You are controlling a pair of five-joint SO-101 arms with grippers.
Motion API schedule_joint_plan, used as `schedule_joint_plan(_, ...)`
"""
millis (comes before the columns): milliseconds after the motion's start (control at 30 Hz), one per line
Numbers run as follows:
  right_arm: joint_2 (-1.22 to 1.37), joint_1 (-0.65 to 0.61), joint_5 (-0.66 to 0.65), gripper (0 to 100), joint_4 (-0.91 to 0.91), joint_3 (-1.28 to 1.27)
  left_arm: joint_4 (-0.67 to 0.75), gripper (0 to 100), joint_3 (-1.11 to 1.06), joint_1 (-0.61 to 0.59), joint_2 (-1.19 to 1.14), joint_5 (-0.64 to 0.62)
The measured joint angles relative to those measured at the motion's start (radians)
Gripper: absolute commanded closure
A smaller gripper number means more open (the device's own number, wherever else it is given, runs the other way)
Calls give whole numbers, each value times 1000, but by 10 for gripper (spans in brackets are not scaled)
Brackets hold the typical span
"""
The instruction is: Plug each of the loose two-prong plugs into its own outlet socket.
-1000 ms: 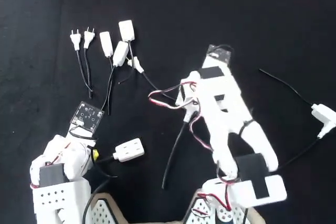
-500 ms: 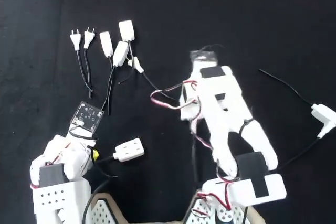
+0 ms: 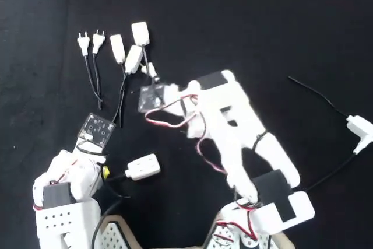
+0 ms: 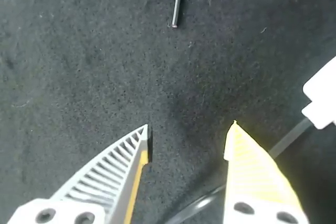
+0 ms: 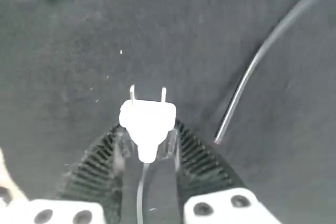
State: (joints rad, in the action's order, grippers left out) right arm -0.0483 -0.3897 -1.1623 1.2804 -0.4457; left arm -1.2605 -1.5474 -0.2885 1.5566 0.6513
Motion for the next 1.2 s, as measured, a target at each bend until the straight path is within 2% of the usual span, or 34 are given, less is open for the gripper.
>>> schedule_joint_plan(167, 34, -64, -25, 983, -9, -80, 0, 765, 0, 0, 0, 0)
schedule_joint_plan(333, 35, -74, -25, 982, -23, -123, 0, 765, 0, 0, 0, 0)
schedule_joint_plan(433, 35, -74, -2, 934, -26, -126, 0, 765, 0, 0, 0, 0)
schedule_joint_plan(533, 35, -74, 107, 860, -26, -126, 0, 765, 0, 0, 0, 0)
schedule_joint_plan(633, 35, -74, 282, 796, -25, -109, 0, 765, 0, 0, 0, 0)
schedule_joint_plan(767, 35, -74, 534, 750, -26, -77, 0, 765, 0, 0, 0, 0)
schedule_joint_plan(833, 35, -74, 615, 737, -25, -71, 0, 765, 0, 0, 0, 0)
schedule_joint_plan(1000, 35, -74, 664, 736, -9, -44, 0, 765, 0, 0, 0, 0)
schedule_joint_plan(1200, 35, -74, 744, 738, 209, 57, 0, 765, 0, 0, 0, 0)
